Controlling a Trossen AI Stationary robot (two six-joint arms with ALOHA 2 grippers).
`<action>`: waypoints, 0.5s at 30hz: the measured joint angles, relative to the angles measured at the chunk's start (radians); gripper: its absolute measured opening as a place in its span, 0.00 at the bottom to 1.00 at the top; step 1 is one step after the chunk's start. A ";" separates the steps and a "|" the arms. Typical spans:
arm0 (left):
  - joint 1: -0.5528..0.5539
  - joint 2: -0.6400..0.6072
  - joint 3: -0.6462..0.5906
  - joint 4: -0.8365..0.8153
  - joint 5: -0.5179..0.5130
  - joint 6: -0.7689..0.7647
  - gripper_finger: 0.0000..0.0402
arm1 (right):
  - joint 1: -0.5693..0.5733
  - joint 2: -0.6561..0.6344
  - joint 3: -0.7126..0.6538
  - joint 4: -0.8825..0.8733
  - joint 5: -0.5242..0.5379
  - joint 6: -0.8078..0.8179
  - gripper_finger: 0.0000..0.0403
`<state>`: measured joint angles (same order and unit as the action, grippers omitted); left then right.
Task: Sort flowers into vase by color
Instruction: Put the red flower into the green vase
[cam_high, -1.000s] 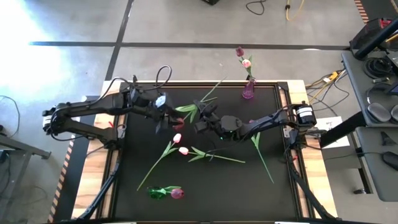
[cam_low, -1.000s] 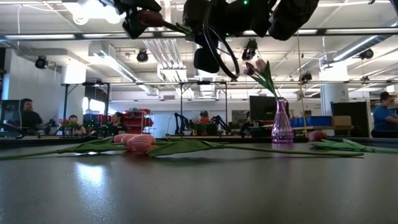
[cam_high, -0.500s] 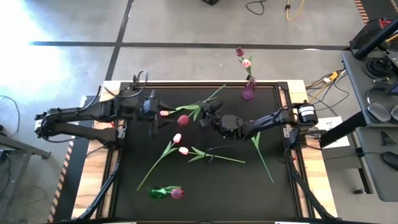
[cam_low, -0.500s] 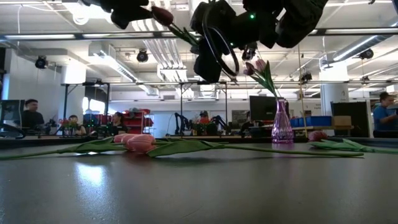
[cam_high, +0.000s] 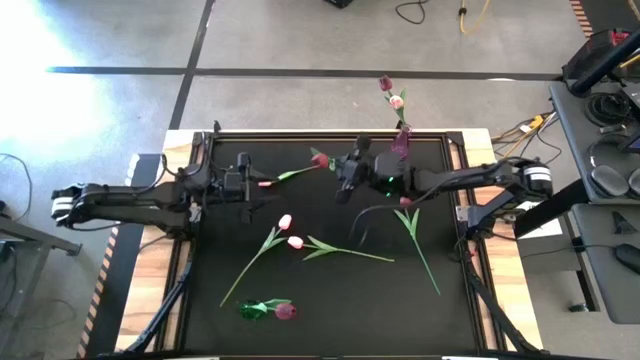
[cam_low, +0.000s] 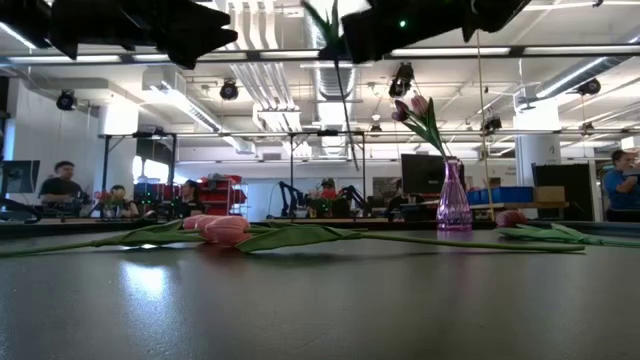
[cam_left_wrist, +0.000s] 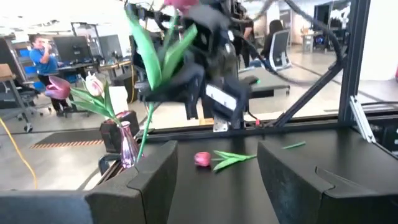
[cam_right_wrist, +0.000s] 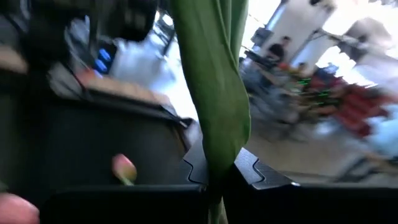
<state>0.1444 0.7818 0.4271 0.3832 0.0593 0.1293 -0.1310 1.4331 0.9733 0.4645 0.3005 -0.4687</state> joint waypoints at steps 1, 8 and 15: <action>0.000 0.013 -0.010 0.033 0.000 -0.006 0.51 | -0.008 -0.013 0.000 0.003 -0.040 0.036 0.03; 0.000 0.124 -0.014 0.132 0.000 -0.014 0.51 | -0.020 -0.039 0.000 0.005 -0.172 0.152 0.03; 0.000 0.280 0.087 0.162 0.000 0.025 0.49 | -0.015 0.012 0.000 0.088 -0.235 0.250 0.03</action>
<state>0.1444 1.0620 0.5138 0.5453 0.0593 0.1539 -0.1459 1.4454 0.9737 0.5530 0.0657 -0.2188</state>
